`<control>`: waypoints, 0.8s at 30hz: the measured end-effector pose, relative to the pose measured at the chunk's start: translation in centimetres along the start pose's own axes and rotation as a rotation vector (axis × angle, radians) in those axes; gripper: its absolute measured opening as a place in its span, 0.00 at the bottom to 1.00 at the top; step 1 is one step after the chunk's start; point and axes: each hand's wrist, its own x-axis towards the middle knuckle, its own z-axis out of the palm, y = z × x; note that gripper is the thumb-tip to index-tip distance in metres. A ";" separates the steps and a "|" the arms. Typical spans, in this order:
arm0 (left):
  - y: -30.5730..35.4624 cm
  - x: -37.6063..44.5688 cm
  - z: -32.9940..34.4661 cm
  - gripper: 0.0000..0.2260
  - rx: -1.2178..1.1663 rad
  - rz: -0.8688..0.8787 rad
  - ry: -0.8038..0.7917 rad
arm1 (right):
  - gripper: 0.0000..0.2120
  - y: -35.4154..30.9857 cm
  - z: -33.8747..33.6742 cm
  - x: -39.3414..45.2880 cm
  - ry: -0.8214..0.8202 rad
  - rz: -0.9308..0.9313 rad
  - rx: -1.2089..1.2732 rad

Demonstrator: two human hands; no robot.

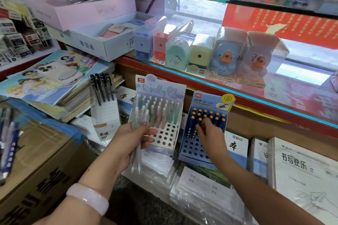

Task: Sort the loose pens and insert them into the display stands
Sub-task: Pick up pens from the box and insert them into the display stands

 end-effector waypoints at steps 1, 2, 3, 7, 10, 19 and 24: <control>0.0 0.0 0.0 0.05 -0.003 0.000 -0.005 | 0.07 0.1 0.2 0.0 -0.010 0.008 -0.021; 0.1 -0.1 0.0 0.05 -0.007 0.001 -0.011 | 0.07 0.2 0.3 0.1 -0.015 0.015 -0.027; 0.2 -0.2 0.0 0.04 -0.009 0.003 -0.020 | 0.07 0.2 0.3 0.2 -0.020 0.023 -0.022; 0.4 -0.6 0.1 0.04 0.004 0.028 -0.087 | 0.07 -0.3 -0.4 -0.2 0.035 0.073 0.038; 0.5 -1.0 0.3 0.05 0.031 0.042 -0.130 | 0.05 -2.4 -1.1 -0.9 0.116 0.055 0.220; 0.4 -1.3 0.0 0.07 0.043 0.040 -0.206 | 0.07 -10.8 -0.8 -1.3 -0.457 0.124 0.759; 0.4 -1.1 -0.4 0.05 -0.070 0.036 -0.138 | 0.06 -11.2 -1.2 -0.4 -0.429 0.153 0.869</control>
